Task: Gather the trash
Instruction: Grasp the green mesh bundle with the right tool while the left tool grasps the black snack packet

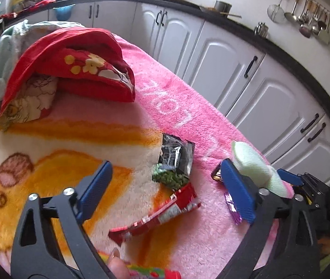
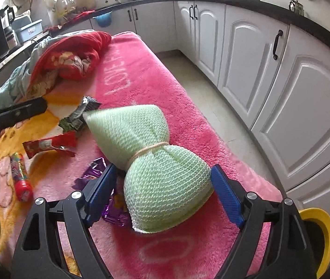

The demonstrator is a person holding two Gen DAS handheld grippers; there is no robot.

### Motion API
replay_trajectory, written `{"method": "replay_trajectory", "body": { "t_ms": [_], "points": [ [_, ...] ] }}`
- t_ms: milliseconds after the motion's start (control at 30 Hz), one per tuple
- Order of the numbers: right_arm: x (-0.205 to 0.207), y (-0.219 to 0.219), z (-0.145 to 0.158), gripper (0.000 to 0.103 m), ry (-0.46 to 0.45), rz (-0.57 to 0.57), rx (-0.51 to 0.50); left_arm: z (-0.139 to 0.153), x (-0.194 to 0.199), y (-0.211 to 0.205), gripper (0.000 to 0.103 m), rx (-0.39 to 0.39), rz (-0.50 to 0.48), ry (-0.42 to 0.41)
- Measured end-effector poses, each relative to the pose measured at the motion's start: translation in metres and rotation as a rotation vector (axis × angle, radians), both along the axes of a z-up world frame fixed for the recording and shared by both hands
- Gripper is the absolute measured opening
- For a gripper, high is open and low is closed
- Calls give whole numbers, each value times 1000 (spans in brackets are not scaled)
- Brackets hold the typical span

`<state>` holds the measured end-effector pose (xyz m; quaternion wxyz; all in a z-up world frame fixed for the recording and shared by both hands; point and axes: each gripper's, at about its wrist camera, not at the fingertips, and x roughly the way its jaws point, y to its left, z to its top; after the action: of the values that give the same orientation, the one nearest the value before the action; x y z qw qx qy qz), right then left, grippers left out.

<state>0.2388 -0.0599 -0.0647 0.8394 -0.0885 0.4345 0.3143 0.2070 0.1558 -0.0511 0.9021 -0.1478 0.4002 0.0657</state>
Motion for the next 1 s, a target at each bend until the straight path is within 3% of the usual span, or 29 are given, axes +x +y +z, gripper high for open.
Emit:
{"method": "replay_trajectory", "body": {
  "t_ms": [433,500,533,733,867,1000],
  "points": [
    [-9,-25,-4,57,18,-12,44,-31,41,-10,58,-29,-49,160],
    [-14,-31,-3,54,19,-23,71,-33,43,-12,43,-19,-52,171],
    [-16,-33,-3,54,20,-27,81,-34,43,-12,41,-15,-52,173],
    [-32,-50,0,52,21,-60,139,-33,40,-8,26,-1,-59,168],
    [-45,-62,0,52,24,-87,172,-28,30,-6,23,-13,-51,137],
    [-56,-73,0,52,36,-110,200,-12,11,-12,22,-13,-46,55]
  ]
}}
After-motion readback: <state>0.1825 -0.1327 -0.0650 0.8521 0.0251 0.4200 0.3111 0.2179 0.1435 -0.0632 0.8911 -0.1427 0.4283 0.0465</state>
